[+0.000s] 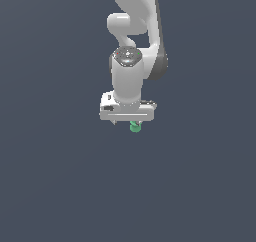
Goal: Pick up the object and move it to a goal position.
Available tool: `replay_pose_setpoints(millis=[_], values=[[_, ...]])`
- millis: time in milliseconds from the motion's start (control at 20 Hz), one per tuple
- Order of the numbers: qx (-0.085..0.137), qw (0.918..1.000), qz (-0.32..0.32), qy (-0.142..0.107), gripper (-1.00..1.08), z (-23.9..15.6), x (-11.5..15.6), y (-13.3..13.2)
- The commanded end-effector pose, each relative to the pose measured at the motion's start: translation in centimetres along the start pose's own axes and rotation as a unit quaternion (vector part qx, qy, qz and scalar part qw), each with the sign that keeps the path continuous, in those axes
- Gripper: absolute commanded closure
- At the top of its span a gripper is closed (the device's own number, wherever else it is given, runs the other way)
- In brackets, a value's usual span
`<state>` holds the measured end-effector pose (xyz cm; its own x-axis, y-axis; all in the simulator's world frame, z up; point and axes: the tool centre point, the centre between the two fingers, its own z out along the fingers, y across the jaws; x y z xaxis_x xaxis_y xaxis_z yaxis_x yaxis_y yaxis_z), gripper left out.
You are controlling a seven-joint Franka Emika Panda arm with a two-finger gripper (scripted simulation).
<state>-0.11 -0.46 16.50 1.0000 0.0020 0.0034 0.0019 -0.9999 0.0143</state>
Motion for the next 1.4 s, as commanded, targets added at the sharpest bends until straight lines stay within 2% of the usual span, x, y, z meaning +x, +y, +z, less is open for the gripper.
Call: replay_pose_setpoints(millis=[0, 550, 950, 1350], values=[[0.000, 1.0000, 0.000, 0.000, -0.92, 0.0, 0.0, 0.0], [0.008, 0.9992, 0.040, -0.006, -0.92, 0.4, -0.2, 3.0], [0.007, 0.9999, 0.013, -0.006, -0.92, 1.3, -1.0, 1.9], [0.007, 0.9978, -0.066, -0.004, -0.92, 3.9, -3.9, -1.2]])
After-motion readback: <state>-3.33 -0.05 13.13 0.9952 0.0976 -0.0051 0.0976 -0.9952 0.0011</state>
